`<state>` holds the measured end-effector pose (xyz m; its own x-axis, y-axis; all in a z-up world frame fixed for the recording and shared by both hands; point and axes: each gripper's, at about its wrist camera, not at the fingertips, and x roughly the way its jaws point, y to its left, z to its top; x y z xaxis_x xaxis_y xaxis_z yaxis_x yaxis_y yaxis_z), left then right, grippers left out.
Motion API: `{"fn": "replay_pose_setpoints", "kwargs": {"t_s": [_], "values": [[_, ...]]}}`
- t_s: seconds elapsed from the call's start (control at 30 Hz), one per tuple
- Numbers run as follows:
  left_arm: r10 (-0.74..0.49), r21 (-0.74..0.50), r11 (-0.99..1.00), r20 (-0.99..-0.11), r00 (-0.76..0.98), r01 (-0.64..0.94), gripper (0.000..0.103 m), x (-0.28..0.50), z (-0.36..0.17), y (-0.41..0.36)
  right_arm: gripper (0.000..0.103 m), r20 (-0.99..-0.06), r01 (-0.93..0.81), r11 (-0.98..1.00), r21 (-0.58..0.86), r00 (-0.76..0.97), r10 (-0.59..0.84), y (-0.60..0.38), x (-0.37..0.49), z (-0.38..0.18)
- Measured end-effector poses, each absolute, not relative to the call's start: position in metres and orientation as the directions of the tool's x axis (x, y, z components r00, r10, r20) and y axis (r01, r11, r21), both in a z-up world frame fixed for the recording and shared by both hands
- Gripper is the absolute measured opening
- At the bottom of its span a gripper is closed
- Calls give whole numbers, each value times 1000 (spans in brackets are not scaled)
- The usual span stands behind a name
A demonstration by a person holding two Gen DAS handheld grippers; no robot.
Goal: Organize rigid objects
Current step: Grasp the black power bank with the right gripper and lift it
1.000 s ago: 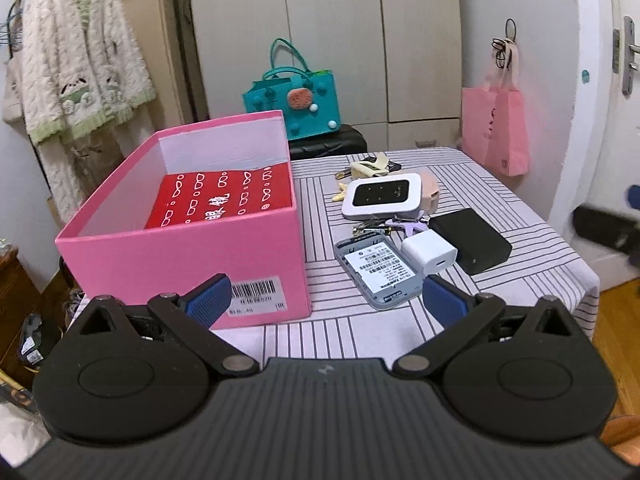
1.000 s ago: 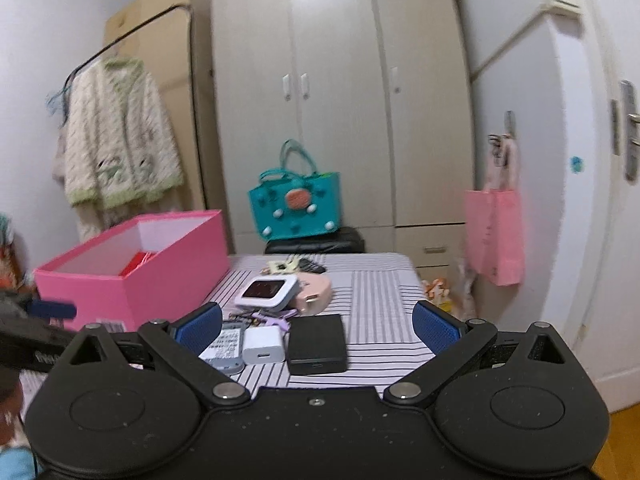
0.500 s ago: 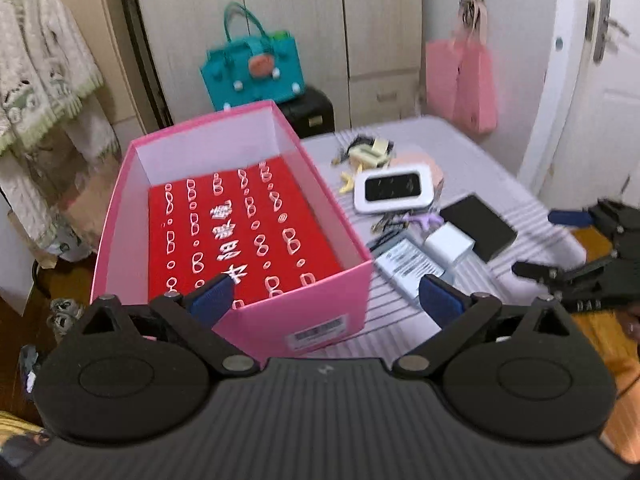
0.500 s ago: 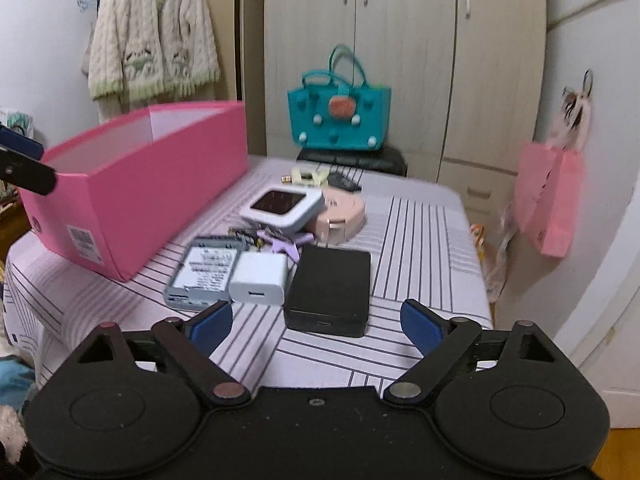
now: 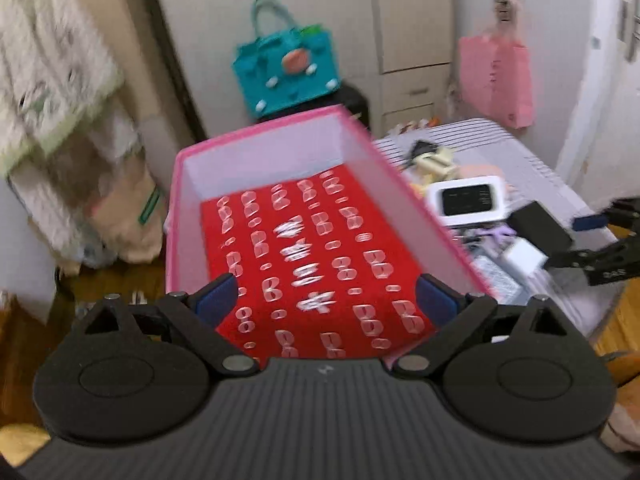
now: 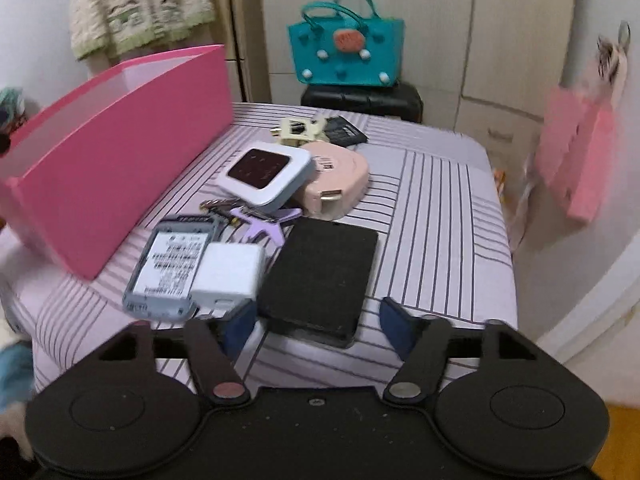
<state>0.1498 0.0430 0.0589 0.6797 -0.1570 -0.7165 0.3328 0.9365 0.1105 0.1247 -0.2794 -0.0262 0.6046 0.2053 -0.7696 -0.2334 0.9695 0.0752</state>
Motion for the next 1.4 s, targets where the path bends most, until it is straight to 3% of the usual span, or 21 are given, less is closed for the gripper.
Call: {"fn": "replay_pose_setpoints", "kwargs": {"t_s": [0.1, 0.27, 0.37, 0.4, 0.47, 0.5, 0.57, 0.63, 0.77, 0.83, 0.9, 1.03, 1.2, 1.4], "values": [[-84, 151, 949, -723, 685, 276, 96, 172, 54, 61, 78, -798, -227, 963, 141, 550, 247, -280, 141, -34], [-29, 177, 956, -739, 673, 236, 95, 199, 53, 89, 79, -811, -209, 971, 120, 543, 217, -276, 163, -39], [2, 193, 957, -755, 655, 219, 87, 212, 47, 101, 79, -814, -196, 976, 93, 550, 188, -274, 174, -40], [10, 198, 956, -760, 650, 217, 84, 214, 44, 104, 73, -810, -192, 978, 87, 557, 181, -274, 175, -40], [18, 201, 955, -772, 635, 217, 73, 218, 38, 110, 70, -811, -196, 978, 66, 560, 167, -274, 177, -38], [24, 199, 957, -782, 623, 212, 63, 221, 34, 113, 70, -815, -199, 978, 64, 555, 167, -274, 177, -36], [23, 182, 962, -801, 598, 206, 55, 227, 28, 119, 69, -822, -196, 979, 50, 549, 152, -275, 178, -35], [17, 170, 964, -808, 589, 206, 38, 229, 24, 123, 69, -835, -202, 978, 47, 529, 149, -277, 179, -35], [-4, 150, 964, -815, 579, 218, 25, 232, 18, 128, 75, -852, -162, 984, 72, 503, 145, -279, 186, -34], [-20, 131, 966, -819, 573, 222, 23, 232, 17, 129, 76, -851, -160, 986, 50, 509, 126, -275, 185, -37], [-28, 123, 967, -819, 573, 223, 21, 233, 16, 130, 67, -843, -172, 985, 35, 524, 122, -271, 183, -35], [-51, 117, 961, -818, 573, 252, 9, 231, 16, 126, 67, -819, -188, 981, -38, 568, 77, -266, 175, -16], [-24, 163, 949, -814, 580, 269, 8, 232, 14, 117, 67, -793, -218, 976, 17, 592, 146, -262, 172, 29], [-24, 178, 942, -810, 587, 284, 7, 233, 19, 118, 67, -775, -336, 916, 220, 510, 373, -236, 187, 76]]}}
